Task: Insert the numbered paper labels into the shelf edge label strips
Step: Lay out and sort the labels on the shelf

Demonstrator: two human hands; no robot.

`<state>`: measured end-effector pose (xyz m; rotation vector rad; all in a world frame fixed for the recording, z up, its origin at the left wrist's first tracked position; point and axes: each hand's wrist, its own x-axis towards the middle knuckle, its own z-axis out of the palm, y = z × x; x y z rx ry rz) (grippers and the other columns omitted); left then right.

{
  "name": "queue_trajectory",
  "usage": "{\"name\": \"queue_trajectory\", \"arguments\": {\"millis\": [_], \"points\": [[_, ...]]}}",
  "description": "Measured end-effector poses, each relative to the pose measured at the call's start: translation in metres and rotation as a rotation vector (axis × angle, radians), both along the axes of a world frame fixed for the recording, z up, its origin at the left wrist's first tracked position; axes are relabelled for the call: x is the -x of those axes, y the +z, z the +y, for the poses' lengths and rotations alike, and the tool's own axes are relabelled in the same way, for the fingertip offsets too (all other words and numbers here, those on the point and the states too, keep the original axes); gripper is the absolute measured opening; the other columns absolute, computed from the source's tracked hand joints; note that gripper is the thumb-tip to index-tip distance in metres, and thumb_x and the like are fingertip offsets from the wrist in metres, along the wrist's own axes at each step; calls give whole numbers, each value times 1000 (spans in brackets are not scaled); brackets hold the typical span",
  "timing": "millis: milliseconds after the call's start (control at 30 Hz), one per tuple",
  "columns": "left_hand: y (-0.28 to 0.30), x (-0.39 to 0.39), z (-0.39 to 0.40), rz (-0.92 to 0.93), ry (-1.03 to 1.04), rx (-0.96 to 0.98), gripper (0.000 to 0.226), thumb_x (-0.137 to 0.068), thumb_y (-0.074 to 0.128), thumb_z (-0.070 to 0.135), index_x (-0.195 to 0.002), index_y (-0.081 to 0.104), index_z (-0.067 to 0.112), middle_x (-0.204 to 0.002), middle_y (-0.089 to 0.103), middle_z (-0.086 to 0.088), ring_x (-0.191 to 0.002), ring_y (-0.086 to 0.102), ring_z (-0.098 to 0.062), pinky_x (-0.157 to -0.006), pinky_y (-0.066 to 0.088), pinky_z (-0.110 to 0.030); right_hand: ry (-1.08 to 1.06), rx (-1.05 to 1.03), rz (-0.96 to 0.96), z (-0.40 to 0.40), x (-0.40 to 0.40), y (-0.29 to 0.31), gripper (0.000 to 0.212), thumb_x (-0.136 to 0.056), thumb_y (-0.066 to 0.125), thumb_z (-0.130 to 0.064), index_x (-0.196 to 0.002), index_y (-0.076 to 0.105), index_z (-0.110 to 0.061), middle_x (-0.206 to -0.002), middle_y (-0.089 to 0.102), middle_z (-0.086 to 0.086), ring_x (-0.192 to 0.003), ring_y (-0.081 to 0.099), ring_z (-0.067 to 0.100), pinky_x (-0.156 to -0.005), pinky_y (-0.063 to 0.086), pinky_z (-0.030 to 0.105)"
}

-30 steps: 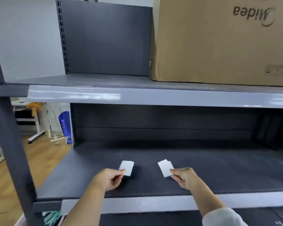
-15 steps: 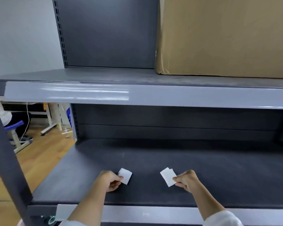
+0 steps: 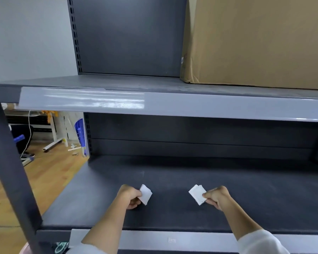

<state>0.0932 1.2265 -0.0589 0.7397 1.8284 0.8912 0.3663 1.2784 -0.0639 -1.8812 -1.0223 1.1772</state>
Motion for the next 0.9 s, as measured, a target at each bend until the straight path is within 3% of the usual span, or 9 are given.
{"name": "queue_trajectory", "arguments": {"millis": [100,200,300,467,533,700,767,833,900], "points": [[10,8,6,341,-31,-118,15,-76,58,3,-63,51,7,-65,57,-10,-64,59,-26,-63,52,-32,61,-124,-390,-4,0,14,14,-78,55,3,-82,68,-3,-77,61,13,-63,60,27,-54,49,24],[15,2,2,868,-182,-177,9,-83,52,9,-84,61,6,-92,61,-11,-92,60,-29,-72,48,-33,274,-269,-930,-17,7,14,21,-85,50,-3,-97,65,-9,-101,58,9,-89,62,28,-69,47,29],[4,-8,0,1074,-336,-144,19,-85,51,4,-101,61,5,-111,61,-10,-102,59,-27,-81,49,-32,483,-337,-1160,-24,11,-1,15,-88,46,-5,-93,58,-13,-95,44,4,-96,55,23,-75,42,30],[0,-6,6,1067,-467,-101,16,-83,56,6,-97,63,5,-105,65,-11,-99,61,-30,-81,50,-34,588,-389,-1097,-22,2,-12,20,-90,55,-20,-102,61,-6,-92,36,-1,-104,53,22,-69,31,23],[3,-4,7,1030,-497,-89,5,-81,62,12,-77,61,9,-88,64,-8,-92,61,-30,-76,49,-34,614,-384,-1095,-22,2,-13,23,-90,55,-22,-103,61,-4,-91,36,-1,-97,49,20,-69,32,23],[-5,-7,8,955,-512,-66,30,-78,66,19,-60,43,19,-101,66,-13,-95,62,-30,-78,50,-33,627,-365,-1092,-24,3,-18,34,-92,49,-20,-61,42,-10,-66,25,-7,-85,37,17,-51,27,24],[-7,-3,9,910,-498,-69,31,-77,66,18,-53,47,20,-87,62,-10,-83,61,-27,-73,50,-31,628,-375,-1081,-23,3,-17,37,-92,49,-20,-59,36,-10,-68,29,-4,-82,35,17,-47,22,19],[-6,2,10,842,-485,-84,9,-76,67,20,-69,68,15,-81,58,-3,-83,62,-25,-74,50,-29,617,-382,-1064,-22,2,-15,33,-91,50,-19,-61,39,-9,-78,35,2,-80,37,20,-46,19,18],[-6,6,9,787,-476,-100,16,-75,70,21,-87,74,12,-86,65,-4,-87,64,-23,-72,48,-26,601,-365,-1048,-22,2,-12,31,-90,52,-18,-61,44,-9,-84,38,2,-79,41,22,-47,24,22]]}}
